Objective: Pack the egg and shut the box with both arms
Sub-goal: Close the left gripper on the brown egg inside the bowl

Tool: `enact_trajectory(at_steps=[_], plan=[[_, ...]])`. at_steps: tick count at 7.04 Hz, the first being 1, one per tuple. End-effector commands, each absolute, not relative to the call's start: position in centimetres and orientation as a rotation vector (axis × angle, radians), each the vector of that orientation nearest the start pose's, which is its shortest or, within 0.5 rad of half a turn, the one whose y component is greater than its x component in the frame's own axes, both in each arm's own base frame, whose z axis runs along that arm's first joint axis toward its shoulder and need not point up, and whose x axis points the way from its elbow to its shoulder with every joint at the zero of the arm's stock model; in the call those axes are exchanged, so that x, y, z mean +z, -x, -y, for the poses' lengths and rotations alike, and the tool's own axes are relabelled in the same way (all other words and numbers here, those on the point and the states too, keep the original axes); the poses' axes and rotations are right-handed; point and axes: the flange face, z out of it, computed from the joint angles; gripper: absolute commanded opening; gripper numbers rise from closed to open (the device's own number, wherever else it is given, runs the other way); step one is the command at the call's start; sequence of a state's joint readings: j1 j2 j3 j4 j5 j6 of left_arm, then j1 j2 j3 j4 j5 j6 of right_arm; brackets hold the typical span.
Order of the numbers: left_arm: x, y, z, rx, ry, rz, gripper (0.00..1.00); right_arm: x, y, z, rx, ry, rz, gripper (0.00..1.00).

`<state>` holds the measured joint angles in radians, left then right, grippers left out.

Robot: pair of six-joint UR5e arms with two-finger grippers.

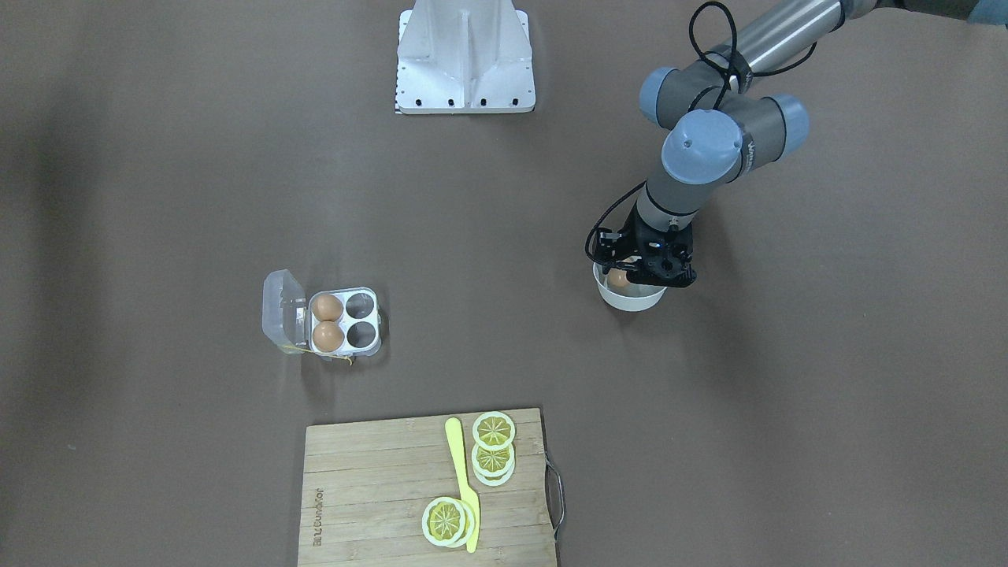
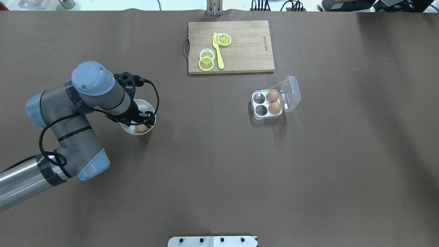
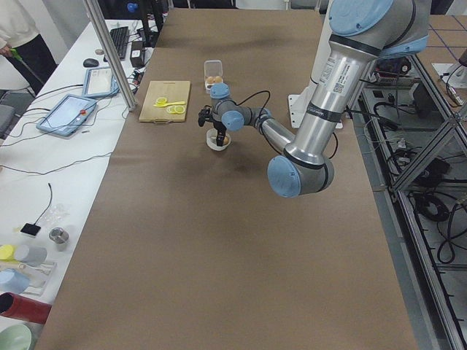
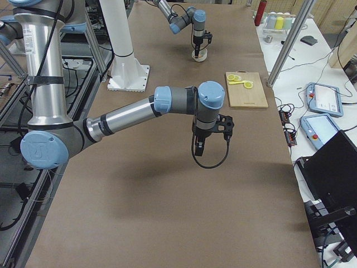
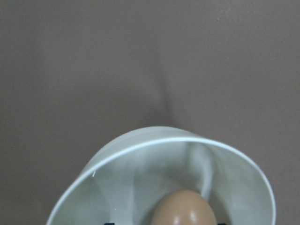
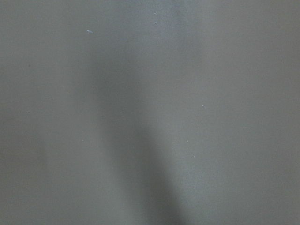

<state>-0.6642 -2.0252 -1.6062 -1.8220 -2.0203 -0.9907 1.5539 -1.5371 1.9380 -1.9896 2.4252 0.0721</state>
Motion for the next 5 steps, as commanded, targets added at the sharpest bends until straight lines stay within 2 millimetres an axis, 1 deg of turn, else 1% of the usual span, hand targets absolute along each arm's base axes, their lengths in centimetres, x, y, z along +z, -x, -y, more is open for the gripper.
enact_trajectory(at_steps=[1, 3, 4, 5], plan=[[35.82, -46.97, 48.21, 0.089, -0.077, -0.841, 0.67, 50.16, -5.02, 47.49, 0.06, 0.055, 0.853, 1.0], [35.76, -46.95, 48.19, 0.089, -0.077, -0.841, 0.47, 50.16, -5.02, 47.49, 0.06, 0.055, 0.853, 1.0], [35.86, -46.92, 48.17, 0.088, -0.076, -0.84, 0.42, 50.16, -5.02, 47.49, 0.06, 0.055, 0.853, 1.0], [35.87, -46.92, 48.17, 0.088, -0.076, -0.84, 0.4, 50.16, -5.02, 47.49, 0.06, 0.055, 0.853, 1.0]])
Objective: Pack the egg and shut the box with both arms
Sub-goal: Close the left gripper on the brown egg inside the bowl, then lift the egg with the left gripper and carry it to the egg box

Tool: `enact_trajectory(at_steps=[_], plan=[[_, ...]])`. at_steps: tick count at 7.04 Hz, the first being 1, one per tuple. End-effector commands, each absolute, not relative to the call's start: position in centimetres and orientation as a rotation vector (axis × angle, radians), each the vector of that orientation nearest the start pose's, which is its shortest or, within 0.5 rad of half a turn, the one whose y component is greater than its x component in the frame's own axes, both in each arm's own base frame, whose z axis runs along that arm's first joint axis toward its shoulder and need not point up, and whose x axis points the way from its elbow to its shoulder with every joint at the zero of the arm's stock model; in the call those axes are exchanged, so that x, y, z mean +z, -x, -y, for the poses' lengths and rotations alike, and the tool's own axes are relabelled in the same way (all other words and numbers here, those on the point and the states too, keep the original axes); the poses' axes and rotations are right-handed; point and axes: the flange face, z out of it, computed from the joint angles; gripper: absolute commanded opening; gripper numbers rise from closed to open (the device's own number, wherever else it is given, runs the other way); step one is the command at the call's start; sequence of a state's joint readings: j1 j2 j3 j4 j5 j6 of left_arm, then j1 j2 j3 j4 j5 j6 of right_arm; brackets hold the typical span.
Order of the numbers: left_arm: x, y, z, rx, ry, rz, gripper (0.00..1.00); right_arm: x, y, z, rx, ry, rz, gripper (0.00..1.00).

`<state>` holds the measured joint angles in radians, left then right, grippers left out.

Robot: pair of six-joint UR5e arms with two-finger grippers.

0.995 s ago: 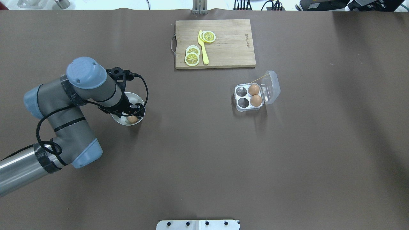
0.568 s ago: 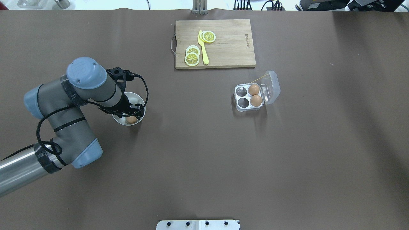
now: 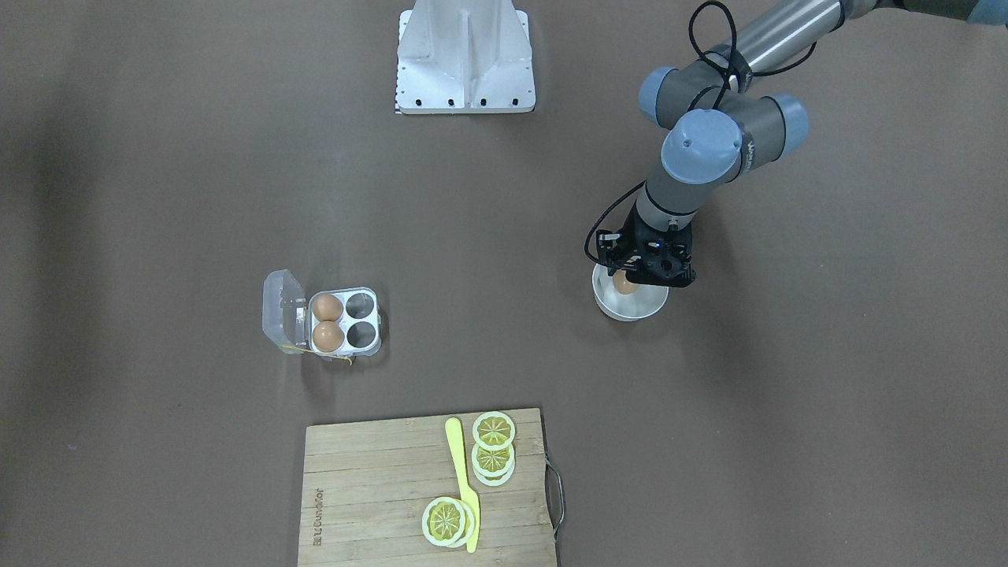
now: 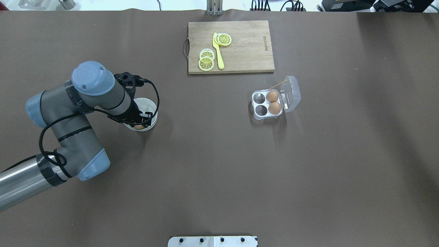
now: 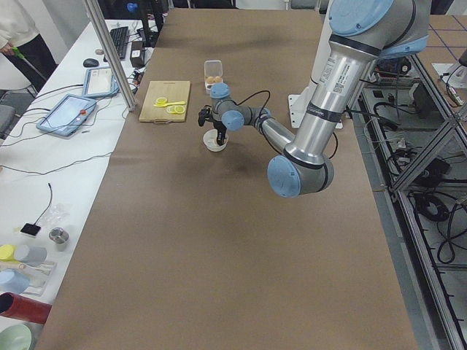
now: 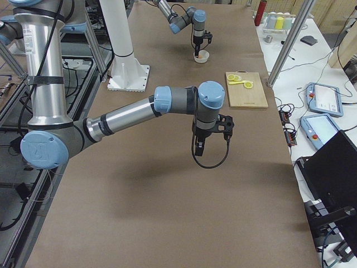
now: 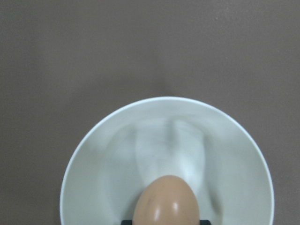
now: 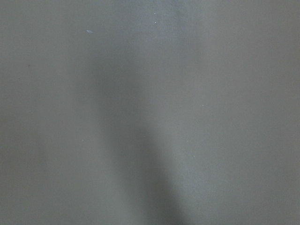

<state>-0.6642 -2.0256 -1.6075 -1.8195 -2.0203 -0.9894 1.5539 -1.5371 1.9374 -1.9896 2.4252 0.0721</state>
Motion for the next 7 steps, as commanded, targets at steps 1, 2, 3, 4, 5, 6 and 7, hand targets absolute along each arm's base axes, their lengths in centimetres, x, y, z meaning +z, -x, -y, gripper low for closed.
enact_trajectory(at_steps=[1, 2, 3, 4, 5, 6, 7], plan=[[35.8, -46.9, 48.1, 0.089, -0.075, -0.841, 0.34, 50.1, -5.0, 47.5, 0.059, 0.054, 0.853, 1.0], [35.7, -46.9, 48.1, 0.09, -0.076, -0.843, 0.28, 50.0, -5.0, 47.5, 0.058, 0.052, 0.853, 1.0], [35.4, -46.7, 48.2, 0.089, -0.079, -0.849, 0.23, 50.0, -5.0, 47.4, 0.058, 0.052, 0.855, 1.0], [34.3, -45.5, 48.7, 0.078, -0.092, -0.867, 0.09, 49.9, -5.0, 47.5, 0.059, 0.052, 0.855, 1.0], [33.0, -43.4, 49.7, 0.056, -0.119, -0.885, 0.03, 50.0, -5.0, 47.5, 0.059, 0.052, 0.853, 1.0], [32.6, -41.9, 50.7, 0.037, -0.119, -0.9, 0.0, 50.0, -5.0, 47.5, 0.059, 0.052, 0.853, 1.0], [31.7, -40.4, 51.4, 0.014, -0.144, -0.916, 0.0, 50.0, -5.0, 47.5, 0.059, 0.052, 0.853, 1.0]])
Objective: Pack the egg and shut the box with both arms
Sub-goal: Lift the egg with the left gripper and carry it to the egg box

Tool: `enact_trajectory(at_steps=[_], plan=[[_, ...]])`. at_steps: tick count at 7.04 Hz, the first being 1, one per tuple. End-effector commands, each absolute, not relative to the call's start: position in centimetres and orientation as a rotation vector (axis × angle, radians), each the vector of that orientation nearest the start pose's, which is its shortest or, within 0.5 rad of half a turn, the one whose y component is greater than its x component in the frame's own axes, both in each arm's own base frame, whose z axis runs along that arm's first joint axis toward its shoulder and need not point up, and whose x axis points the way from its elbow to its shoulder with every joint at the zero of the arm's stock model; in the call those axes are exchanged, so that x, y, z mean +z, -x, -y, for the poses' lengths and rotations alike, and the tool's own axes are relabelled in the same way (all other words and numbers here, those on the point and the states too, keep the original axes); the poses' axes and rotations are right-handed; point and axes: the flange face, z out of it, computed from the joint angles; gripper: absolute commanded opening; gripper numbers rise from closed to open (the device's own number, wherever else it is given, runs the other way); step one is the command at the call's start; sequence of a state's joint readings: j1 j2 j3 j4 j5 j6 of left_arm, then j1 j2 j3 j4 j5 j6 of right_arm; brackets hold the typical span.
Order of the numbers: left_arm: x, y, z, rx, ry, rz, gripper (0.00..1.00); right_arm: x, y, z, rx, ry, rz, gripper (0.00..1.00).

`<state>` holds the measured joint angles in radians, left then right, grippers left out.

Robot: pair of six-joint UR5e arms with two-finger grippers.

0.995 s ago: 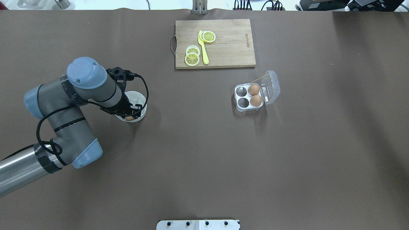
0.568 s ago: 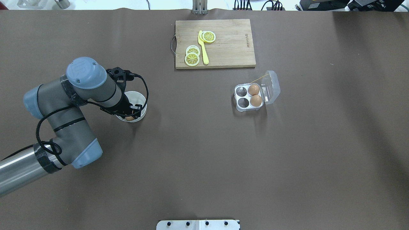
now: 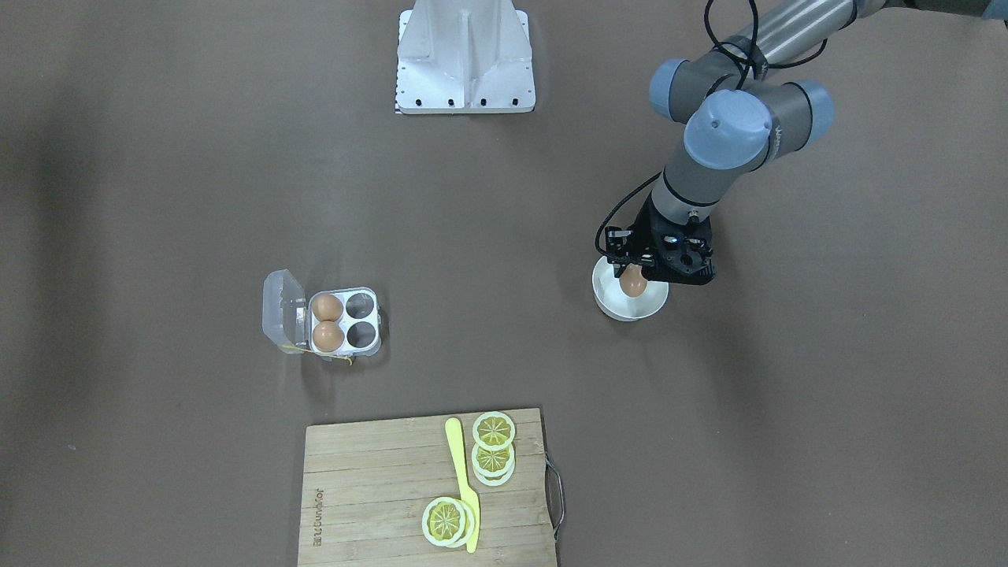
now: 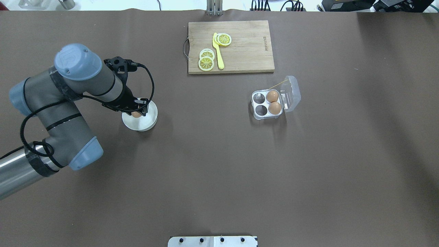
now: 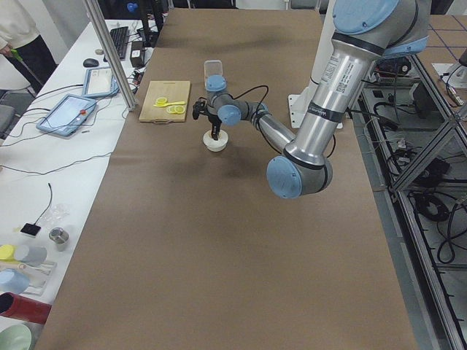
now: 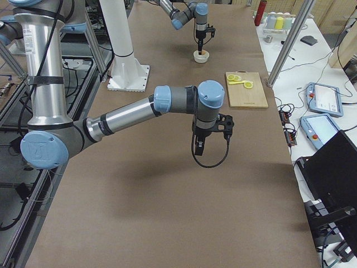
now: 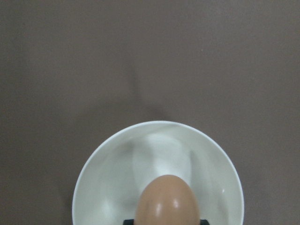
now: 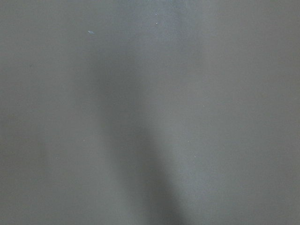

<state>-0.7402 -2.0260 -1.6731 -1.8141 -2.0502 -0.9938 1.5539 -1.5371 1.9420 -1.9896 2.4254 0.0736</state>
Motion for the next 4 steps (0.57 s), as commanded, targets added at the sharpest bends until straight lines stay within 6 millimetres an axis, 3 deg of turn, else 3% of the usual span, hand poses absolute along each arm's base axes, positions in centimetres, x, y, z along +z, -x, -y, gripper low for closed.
enact_trajectory(at_steps=[1, 3, 4], plan=[[29.2, -40.0, 51.9, 0.014, -0.183, -0.943, 0.0, 49.6, -5.0, 47.7, 0.056, 0.045, 0.855, 1.0], [24.5, -40.0, 53.4, -0.054, -0.284, -0.96, 0.0, 49.4, -4.9, 47.7, 0.056, 0.045, 0.873, 1.0], [22.6, -42.3, 53.1, -0.129, -0.357, -1.013, 0.0, 49.4, -4.8, 47.7, 0.056, 0.047, 0.887, 1.0]])
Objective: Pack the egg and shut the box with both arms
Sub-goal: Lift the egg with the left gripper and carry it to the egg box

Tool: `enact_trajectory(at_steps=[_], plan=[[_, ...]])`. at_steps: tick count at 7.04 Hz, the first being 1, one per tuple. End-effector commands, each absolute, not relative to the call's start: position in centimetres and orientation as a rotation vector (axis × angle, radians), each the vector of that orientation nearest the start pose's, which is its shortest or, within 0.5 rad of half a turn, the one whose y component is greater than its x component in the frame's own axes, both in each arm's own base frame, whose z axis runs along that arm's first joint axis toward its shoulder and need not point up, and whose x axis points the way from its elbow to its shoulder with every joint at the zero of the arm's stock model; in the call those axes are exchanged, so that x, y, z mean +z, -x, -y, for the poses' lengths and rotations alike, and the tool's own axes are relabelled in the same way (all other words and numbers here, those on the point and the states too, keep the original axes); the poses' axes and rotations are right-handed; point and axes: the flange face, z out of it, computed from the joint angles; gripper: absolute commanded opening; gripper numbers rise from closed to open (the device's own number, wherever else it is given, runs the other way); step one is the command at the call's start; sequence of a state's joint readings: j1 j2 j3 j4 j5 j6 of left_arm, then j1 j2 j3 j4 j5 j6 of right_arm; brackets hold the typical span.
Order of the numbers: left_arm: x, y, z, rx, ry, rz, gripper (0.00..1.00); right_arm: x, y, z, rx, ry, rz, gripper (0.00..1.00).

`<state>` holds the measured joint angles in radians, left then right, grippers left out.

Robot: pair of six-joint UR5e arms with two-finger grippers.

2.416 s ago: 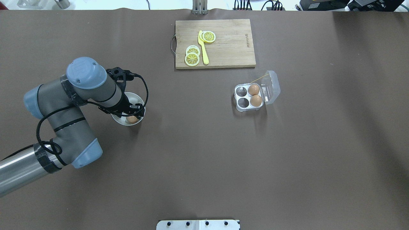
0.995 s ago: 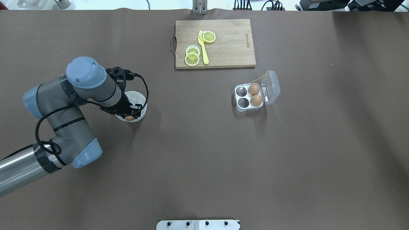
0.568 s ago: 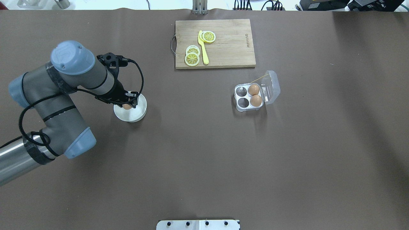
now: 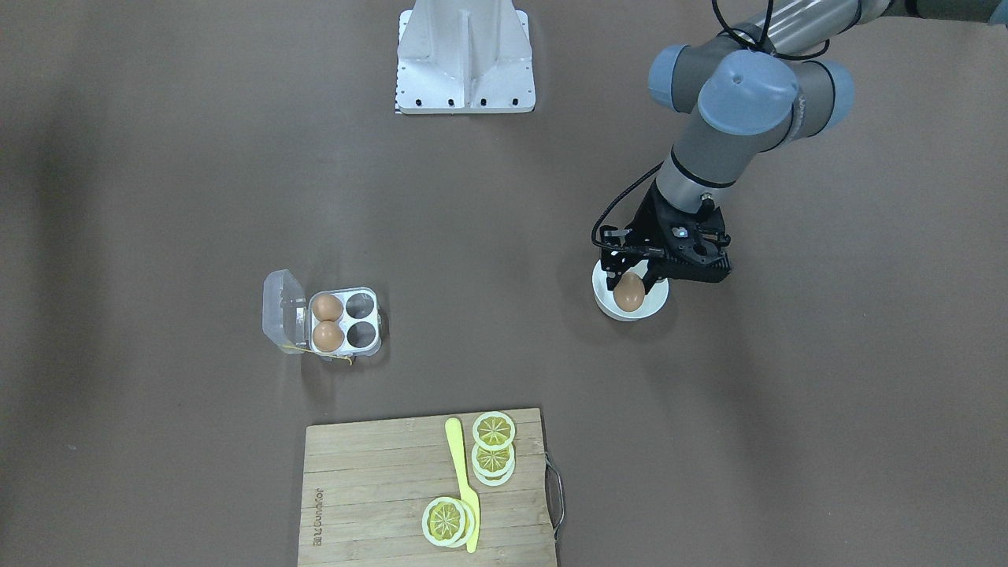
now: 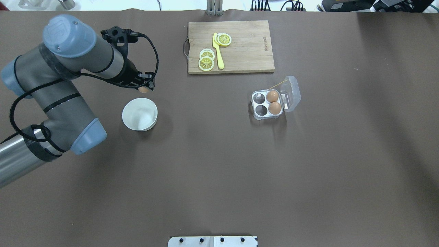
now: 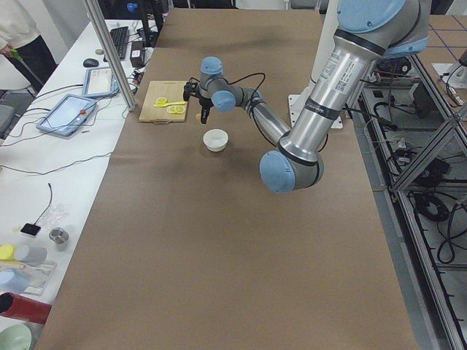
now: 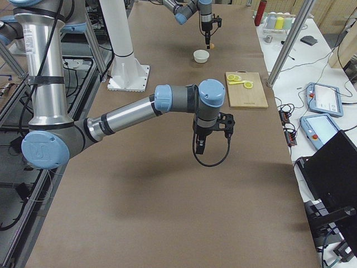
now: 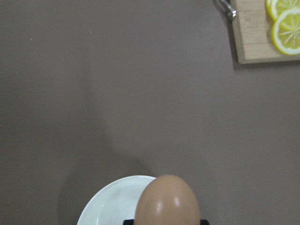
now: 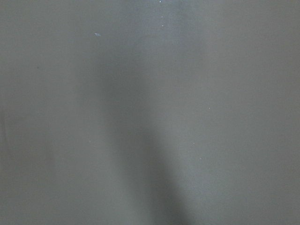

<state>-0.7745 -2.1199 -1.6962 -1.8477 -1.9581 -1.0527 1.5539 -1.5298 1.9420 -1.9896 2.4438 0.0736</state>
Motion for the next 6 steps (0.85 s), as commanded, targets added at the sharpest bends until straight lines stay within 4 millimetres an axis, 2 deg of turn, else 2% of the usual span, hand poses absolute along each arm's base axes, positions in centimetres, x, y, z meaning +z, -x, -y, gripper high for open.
enact_trajectory(at_steps=[1, 2, 4, 5, 6], plan=[[21.5, -46.4, 52.2, -0.223, -0.432, -1.103, 0.0, 49.4, -4.8, 47.7, 0.057, 0.049, 0.893, 1.0], [20.4, -51.2, 51.8, -0.268, -0.437, -1.151, 0.0, 49.4, -4.8, 47.7, 0.055, 0.047, 0.893, 1.0], [14.7, -57.7, 47.6, -0.303, -0.481, -1.203, 0.0, 49.1, -4.6, 47.9, 0.049, 0.043, 0.895, 1.0], [11.3, -60.7, 46.4, -0.317, -0.513, -1.218, 0.0, 49.0, -4.3, 48.0, 0.044, 0.046, 0.898, 1.0], [9.2, -64.1, 45.2, -0.351, -0.53, -1.212, 0.0, 49.0, -3.9, 48.0, 0.036, 0.049, 0.899, 1.0]])
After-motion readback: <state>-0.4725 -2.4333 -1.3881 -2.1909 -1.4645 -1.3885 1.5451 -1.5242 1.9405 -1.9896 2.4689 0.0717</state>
